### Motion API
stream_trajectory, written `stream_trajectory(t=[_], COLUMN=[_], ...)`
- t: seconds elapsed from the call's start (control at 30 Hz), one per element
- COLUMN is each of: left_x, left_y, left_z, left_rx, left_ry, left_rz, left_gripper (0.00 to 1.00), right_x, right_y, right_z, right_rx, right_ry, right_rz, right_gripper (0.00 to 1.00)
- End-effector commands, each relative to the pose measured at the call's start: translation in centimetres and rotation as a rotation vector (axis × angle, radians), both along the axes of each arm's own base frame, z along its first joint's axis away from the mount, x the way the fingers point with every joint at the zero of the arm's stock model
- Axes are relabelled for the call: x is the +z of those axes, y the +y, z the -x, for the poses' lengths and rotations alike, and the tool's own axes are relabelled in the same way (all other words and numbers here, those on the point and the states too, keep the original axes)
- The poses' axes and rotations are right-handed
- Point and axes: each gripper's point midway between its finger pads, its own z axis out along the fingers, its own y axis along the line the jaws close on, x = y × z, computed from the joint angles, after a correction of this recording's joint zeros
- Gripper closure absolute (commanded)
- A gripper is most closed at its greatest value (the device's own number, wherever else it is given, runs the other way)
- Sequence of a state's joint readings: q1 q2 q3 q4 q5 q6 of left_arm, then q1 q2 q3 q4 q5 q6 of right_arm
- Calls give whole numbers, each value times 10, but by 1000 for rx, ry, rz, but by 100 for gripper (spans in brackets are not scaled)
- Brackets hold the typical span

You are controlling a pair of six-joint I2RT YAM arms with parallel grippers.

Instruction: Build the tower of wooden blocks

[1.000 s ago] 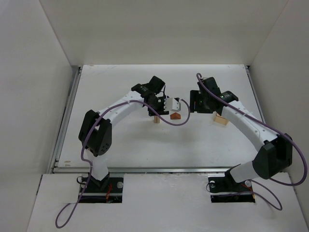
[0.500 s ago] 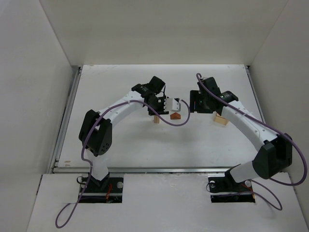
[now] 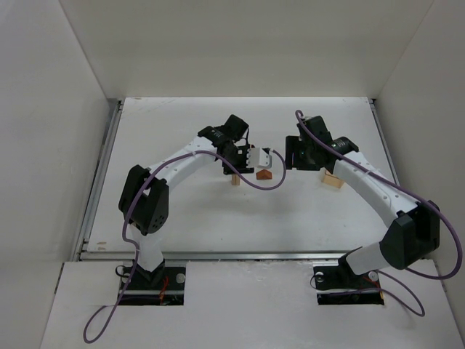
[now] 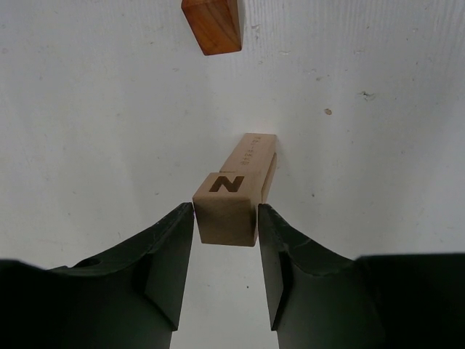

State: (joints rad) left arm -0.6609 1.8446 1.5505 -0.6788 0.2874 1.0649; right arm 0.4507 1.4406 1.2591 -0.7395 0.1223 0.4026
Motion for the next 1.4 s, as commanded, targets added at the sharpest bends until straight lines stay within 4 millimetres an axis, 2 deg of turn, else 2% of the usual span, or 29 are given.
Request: stream_trajectory(t=[0.0, 0.17, 0.37, 0.43, 0.47, 0.6, 0.67, 0.77, 0.83, 0.87, 1.0, 1.03, 1.1, 1.13, 1.17, 1.2, 1.23, 1.27, 1.3, 1.37], left_x=[7, 8, 12, 17, 21, 29, 45, 59, 72, 72, 94, 106, 110, 120, 118, 119, 120, 120, 117, 117], left_y=[1, 2, 1, 1, 0, 2, 2, -1, -1, 1, 6, 16, 22, 32, 37, 42, 47, 54, 63, 72], left_z=[8, 10, 8, 8, 7, 7, 8, 12, 17, 16, 24, 22, 31, 28, 30, 29, 28, 27, 23, 23], left_rx=[-18, -18, -18, -18, -19, -6, 18, 50, 74, 99, 220, 268, 361, 415, 457, 531, 571, 618, 671, 729], left_ry=[11, 11, -4, -13, -27, -47, -70, -74, -74, -57, 20, 21, 102, 100, 132, 163, 174, 160, 126, 96], left_rz=[5, 5, 17, 23, 34, 45, 80, 136, 174, 186, 299, 336, 393, 437, 456, 487, 504, 513, 498, 504], left_gripper=[62, 50, 47, 46, 46, 40, 37, 32, 31, 31, 29, 29, 29, 29, 29, 29, 29, 29, 29, 29], right_x=[9, 6, -2, 0, -9, -23, -27, -31, -44, -47, -61, -62, -59, -56, -39, -36, -41, -33, -31, -28], right_y=[3, 8, 12, 16, 18, 22, 25, 24, 20, 22, 28, 30, 32, 34, 38, 46, 49, 53, 66, 75], right_z=[-10, -8, -7, -11, -11, -15, -19, -32, -37, -39, -46, -47, -54, -55, -67, -63, -56, -55, -53, -49], right_rx=[5, 24, 38, 55, 60, 97, 131, 215, 287, 325, 503, 562, 619, 649, 700, 773, 850, 961, 1044, 1139], right_ry=[-43, -25, 3, -4, 22, 53, 53, 43, 63, 65, 35, 9, -63, -99, -211, -256, -277, -355, -409, -453], right_rz=[-23, -40, -48, -56, -52, -38, -22, 52, 124, 135, 187, 219, 239, 245, 269, 250, 251, 289, 255, 243], right_gripper=[33, 31, 29, 27, 27, 25, 23, 22, 19, 19, 18, 18, 18, 18, 18, 18, 18, 18, 18, 18])
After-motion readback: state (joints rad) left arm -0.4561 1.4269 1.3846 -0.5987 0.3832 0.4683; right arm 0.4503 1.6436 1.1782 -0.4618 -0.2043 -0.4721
